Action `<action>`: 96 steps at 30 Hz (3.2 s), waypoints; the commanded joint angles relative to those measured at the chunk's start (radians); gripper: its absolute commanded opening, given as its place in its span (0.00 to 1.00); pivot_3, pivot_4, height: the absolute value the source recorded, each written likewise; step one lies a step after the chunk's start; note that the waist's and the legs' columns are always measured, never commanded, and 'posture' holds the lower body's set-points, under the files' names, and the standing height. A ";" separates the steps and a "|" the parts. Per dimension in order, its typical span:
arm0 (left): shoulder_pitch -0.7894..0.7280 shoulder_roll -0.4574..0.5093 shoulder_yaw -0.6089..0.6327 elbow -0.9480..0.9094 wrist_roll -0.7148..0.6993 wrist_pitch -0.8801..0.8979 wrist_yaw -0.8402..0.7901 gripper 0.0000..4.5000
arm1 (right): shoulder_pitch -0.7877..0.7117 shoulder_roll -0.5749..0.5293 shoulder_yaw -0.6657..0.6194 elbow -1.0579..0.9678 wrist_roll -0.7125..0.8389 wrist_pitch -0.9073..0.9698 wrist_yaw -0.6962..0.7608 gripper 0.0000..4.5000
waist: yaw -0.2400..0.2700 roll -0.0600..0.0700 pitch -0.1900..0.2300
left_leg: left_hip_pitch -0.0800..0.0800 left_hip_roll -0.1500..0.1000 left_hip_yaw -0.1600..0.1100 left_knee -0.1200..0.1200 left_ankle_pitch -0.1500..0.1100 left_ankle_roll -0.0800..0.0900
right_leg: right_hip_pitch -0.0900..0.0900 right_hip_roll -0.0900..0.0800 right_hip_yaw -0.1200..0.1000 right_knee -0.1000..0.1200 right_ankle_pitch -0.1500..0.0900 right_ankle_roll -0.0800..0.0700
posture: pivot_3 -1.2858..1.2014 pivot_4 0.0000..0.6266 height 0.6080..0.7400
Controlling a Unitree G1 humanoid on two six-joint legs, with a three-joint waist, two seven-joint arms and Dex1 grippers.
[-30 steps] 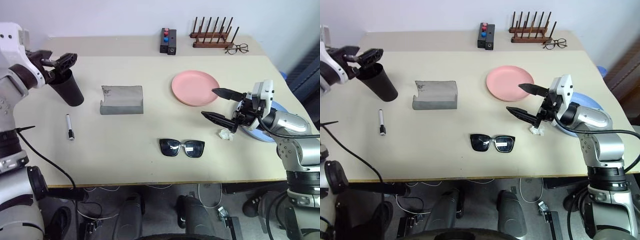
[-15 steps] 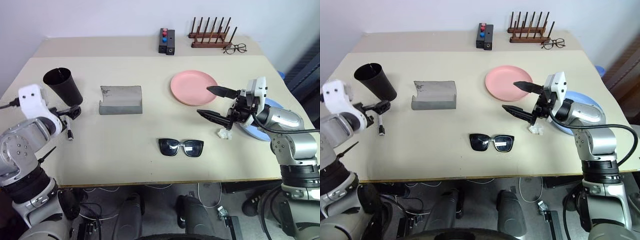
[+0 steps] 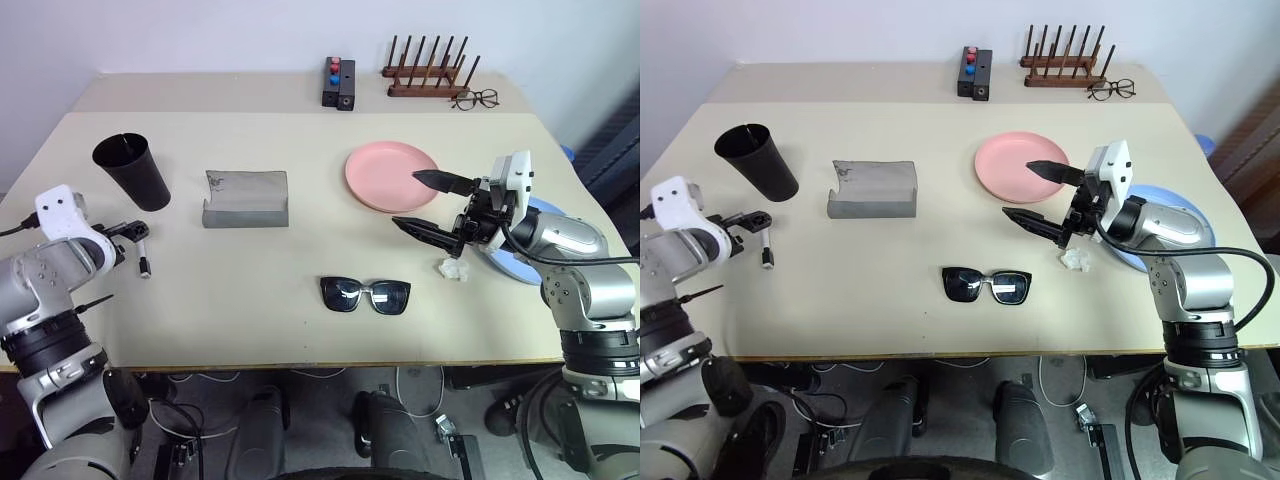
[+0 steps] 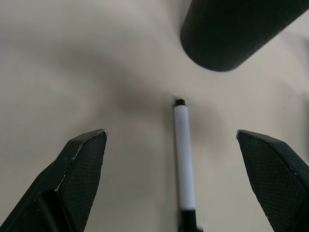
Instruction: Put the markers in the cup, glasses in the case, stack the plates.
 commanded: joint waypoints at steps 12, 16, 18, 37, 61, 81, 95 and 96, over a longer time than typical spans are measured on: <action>-0.238 0.126 -0.191 0.527 0.053 -0.206 -0.110 0.99 | 0.017 -0.014 -0.031 -0.057 0.016 0.005 -0.018 1.00 | 0.000 0.000 0.000 | 0.000 0.000 0.000 -0.001 0.000 0.000 | 0.000 0.000 0.000 0.000 0.000 0.000 | 0.52 0.24 1.00; -0.238 0.141 -0.251 0.542 0.050 -0.154 -0.165 0.82 | 0.027 -0.019 -0.039 -0.061 0.018 0.003 -0.016 1.00 | 0.000 0.000 0.000 | 0.000 0.000 0.000 -0.001 0.000 0.000 | 0.000 0.000 0.000 0.000 0.000 0.000 | 0.52 0.24 1.00; -0.228 0.146 -0.262 0.531 0.035 -0.116 -0.193 0.82 | 0.034 -0.022 -0.044 -0.063 0.020 0.003 -0.016 1.00 | 0.000 0.000 0.000 | 0.000 0.000 0.000 -0.001 0.000 0.000 | 0.000 0.000 0.000 0.000 0.000 0.000 | 0.52 0.24 1.00; -0.113 0.149 -0.240 0.323 -0.004 -0.084 -0.277 0.01 | 0.004 -0.010 -0.029 -0.025 -0.004 -0.019 -0.020 1.00 | 0.000 0.001 -0.001 | 0.001 0.000 0.001 -0.001 0.000 0.000 | 0.000 -0.001 0.000 -0.001 0.000 0.000 | 0.52 0.24 1.00; -0.169 -0.005 -0.172 0.132 -0.083 -1.071 -0.424 0.01 | -0.041 0.034 0.007 0.049 -0.043 -0.079 -0.010 1.00 | 0.000 0.000 0.000 | -0.002 0.000 0.001 -0.002 0.000 0.000 | 0.000 -0.001 0.000 -0.004 0.001 0.001 | 0.52 0.24 1.00; -0.322 0.204 -0.148 0.812 0.004 -1.658 -0.460 0.01 | -0.040 0.023 -0.004 0.056 -0.044 -0.082 -0.006 1.00 | 0.000 0.000 0.000 | -0.001 0.000 0.002 -0.004 0.000 0.000 | -0.001 -0.001 0.000 -0.005 0.002 0.003 | 0.52 0.24 1.00; -0.321 0.152 -0.164 0.940 0.001 -1.713 -0.500 0.01 | -0.030 0.001 -0.013 0.043 -0.038 -0.073 -0.006 1.00 | 0.000 0.000 0.000 | -0.001 0.000 0.002 -0.005 0.000 0.000 | -0.001 -0.001 0.000 -0.005 0.003 0.003 | 0.52 0.24 1.00; -0.322 0.152 -0.163 0.944 0.001 -1.712 -0.499 0.01 | -0.029 0.001 -0.013 0.043 -0.038 -0.073 -0.006 1.00 | 0.000 0.000 0.000 | -0.001 0.000 0.002 -0.005 0.000 0.000 | -0.001 -0.001 0.000 -0.005 0.002 0.003 | 0.52 0.24 1.00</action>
